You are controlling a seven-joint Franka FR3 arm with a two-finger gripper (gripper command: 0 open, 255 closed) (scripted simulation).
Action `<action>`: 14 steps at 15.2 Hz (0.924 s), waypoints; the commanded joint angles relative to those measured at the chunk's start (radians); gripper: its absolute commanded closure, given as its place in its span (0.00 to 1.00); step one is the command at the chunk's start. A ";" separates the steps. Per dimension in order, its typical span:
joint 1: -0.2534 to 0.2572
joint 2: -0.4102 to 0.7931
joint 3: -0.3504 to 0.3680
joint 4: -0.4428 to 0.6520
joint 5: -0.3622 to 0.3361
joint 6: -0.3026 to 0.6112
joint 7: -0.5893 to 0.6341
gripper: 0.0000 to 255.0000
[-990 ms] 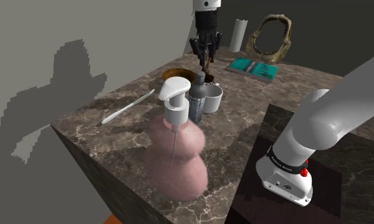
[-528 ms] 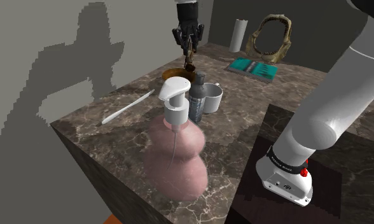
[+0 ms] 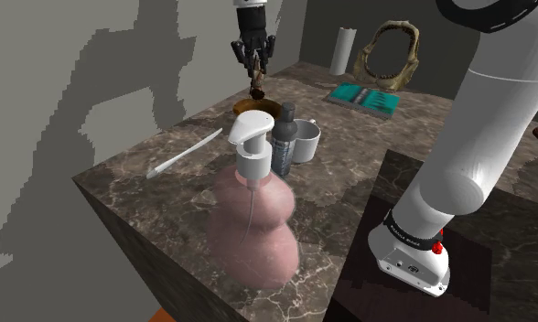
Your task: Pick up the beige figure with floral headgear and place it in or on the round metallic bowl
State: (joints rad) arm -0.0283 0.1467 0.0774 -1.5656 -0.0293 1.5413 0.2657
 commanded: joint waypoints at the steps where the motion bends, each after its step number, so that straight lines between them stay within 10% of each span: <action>1: -0.001 0.003 -0.001 -0.021 0.000 0.025 -0.001 1.00; 14: -0.002 0.010 -0.001 -0.175 -0.002 0.186 0.002 1.00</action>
State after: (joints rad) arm -0.0312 0.1523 0.0749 -1.7256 -0.0316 1.7223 0.2670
